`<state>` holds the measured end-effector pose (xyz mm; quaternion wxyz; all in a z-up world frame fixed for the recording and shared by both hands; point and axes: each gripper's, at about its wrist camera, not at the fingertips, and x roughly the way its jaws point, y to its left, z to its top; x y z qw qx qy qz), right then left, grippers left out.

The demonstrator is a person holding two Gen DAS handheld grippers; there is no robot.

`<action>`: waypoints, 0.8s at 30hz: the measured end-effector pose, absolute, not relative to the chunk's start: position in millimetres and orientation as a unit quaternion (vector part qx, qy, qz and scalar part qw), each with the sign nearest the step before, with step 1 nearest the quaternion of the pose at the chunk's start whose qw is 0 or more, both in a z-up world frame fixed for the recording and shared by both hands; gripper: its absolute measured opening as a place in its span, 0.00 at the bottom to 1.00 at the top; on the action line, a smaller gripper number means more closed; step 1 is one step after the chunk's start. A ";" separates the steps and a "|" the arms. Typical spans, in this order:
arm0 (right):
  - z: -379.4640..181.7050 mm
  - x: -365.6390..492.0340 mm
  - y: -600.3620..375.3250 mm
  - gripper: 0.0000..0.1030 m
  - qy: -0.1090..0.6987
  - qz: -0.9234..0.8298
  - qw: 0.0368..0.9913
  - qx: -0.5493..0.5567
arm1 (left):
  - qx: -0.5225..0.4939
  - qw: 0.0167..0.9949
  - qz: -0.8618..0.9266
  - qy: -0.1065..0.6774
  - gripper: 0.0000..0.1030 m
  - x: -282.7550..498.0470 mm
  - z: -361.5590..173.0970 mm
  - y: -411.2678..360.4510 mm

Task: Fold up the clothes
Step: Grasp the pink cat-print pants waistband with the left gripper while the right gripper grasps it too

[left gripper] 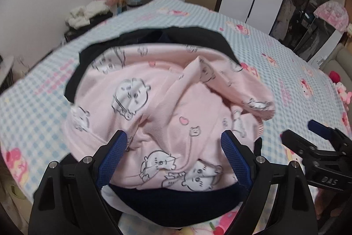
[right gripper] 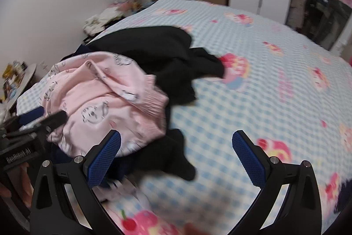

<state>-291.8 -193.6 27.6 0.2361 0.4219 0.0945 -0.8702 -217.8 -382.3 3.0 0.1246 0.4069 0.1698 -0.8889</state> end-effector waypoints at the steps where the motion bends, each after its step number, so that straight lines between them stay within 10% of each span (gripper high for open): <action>1: 19.6 -298.2 -202.2 0.99 0.100 -0.865 0.236 0.431 | 0.407 0.117 -0.885 0.191 0.87 -218.5 -4.8 -386.9; 5: -19.0 -323.7 -221.6 0.76 0.105 -0.837 0.241 0.481 | 0.415 0.108 -0.877 0.216 0.81 -218.3 -21.5 -389.6; 11: -8.4 -312.6 -225.0 0.19 0.095 -0.835 0.313 0.442 | 0.399 0.098 -0.900 0.145 0.35 -216.8 0.5 -366.5; 24: 73.9 -239.4 -117.0 0.18 0.039 -0.885 0.323 0.333 | 0.369 -0.024 -0.925 0.089 0.27 -191.3 46.7 -244.1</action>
